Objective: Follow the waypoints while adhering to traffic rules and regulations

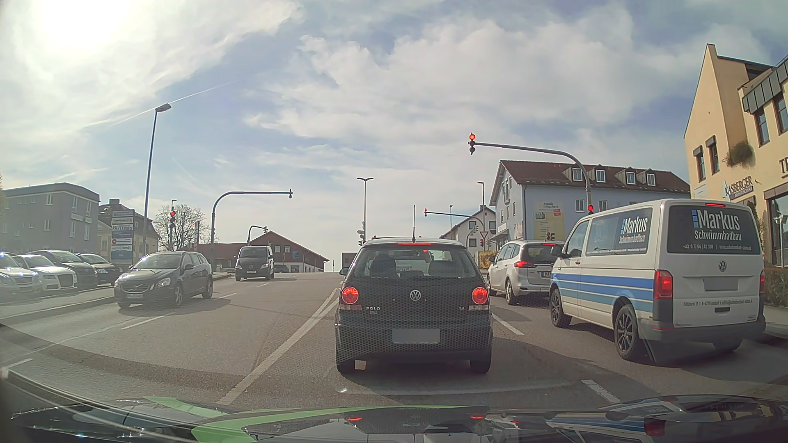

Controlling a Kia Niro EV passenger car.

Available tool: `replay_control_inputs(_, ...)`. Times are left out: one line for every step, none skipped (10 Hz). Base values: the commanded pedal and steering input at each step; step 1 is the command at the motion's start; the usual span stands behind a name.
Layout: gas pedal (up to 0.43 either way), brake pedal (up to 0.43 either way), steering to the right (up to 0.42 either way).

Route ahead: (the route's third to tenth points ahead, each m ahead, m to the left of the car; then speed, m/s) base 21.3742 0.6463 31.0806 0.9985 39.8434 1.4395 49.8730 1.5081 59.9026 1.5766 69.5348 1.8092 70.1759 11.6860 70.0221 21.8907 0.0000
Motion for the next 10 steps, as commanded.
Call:
replay_control_inputs(0.000,0.341,-0.032)
replay_control_inputs(0.000,0.341,-0.032)
replay_control_inputs(0.000,0.341,-0.032)
replay_control_inputs(0.000,0.348,-0.032)
replay_control_inputs(0.000,0.341,-0.032)
replay_control_inputs(0.000,0.341,-0.032)
replay_control_inputs(0.000,0.341,-0.032)
replay_control_inputs(0.000,0.341,-0.032)
replay_control_inputs(0.000,0.341,-0.032)
replay_control_inputs(0.000,0.341,-0.032)
